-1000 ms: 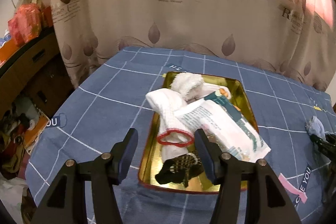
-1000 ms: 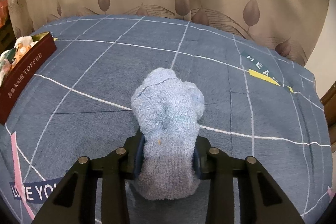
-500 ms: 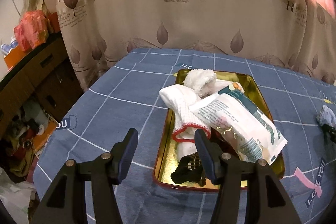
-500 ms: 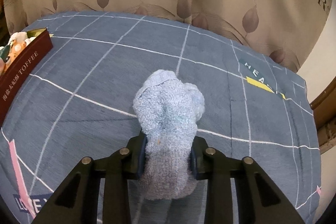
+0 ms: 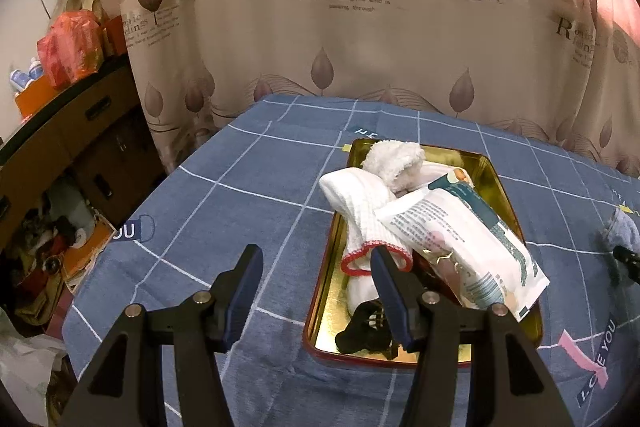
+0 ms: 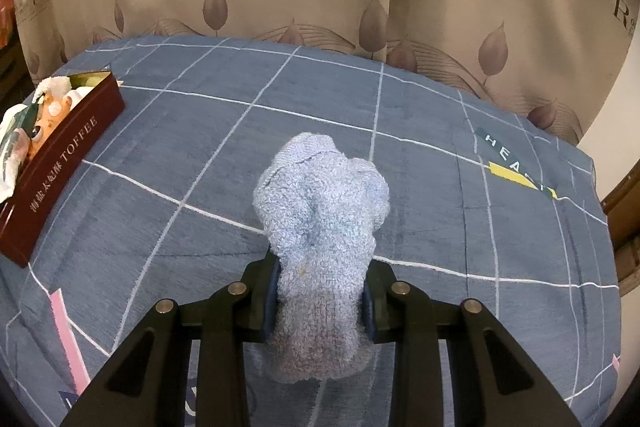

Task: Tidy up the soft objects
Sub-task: 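Carry the black-and-gold pouch into the tin and release with the left gripper, then carry the blue towel toward the tin with the right gripper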

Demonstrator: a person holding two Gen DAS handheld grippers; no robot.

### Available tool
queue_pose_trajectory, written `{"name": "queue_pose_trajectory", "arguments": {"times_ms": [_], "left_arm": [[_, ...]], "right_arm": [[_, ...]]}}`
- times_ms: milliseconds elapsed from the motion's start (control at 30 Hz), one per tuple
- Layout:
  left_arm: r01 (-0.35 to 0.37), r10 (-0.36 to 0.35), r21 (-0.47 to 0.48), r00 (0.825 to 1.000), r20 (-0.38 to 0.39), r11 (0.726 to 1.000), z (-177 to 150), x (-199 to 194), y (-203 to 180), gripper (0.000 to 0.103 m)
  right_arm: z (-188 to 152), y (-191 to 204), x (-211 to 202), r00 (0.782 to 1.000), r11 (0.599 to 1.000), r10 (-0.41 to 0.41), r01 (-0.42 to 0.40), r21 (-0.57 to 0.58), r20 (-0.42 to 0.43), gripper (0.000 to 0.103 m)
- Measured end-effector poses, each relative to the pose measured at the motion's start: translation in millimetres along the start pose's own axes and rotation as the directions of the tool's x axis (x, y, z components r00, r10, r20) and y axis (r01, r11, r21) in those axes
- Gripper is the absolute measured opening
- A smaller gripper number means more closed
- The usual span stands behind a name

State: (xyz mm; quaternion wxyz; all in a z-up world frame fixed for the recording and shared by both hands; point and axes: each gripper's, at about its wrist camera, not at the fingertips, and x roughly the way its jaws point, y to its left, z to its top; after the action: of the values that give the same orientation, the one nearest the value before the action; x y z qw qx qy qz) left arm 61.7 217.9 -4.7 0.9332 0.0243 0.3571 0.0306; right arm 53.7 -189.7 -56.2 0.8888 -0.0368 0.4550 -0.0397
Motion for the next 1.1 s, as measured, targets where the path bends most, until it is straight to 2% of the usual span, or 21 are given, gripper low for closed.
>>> {"name": "queue_pose_trajectory", "arguments": {"times_ms": [633, 1100], "left_arm": [[-0.006, 0.005, -0.023, 1.0, -0.02, 1.0, -0.1, 4.4, 6.2, 0.058], [-0.006, 0.004, -0.039, 0.999, -0.036, 0.999, -0.7, 8.2, 10.9, 0.057]], "right_arm": [[14.1, 14.7, -4.4, 0.999, 0.999, 0.047, -0.048, 0.011, 0.008, 0.029], [32.6, 41.1, -15.1, 0.996, 0.996, 0.082, -0.081, -0.035, 0.041, 0.029]]}}
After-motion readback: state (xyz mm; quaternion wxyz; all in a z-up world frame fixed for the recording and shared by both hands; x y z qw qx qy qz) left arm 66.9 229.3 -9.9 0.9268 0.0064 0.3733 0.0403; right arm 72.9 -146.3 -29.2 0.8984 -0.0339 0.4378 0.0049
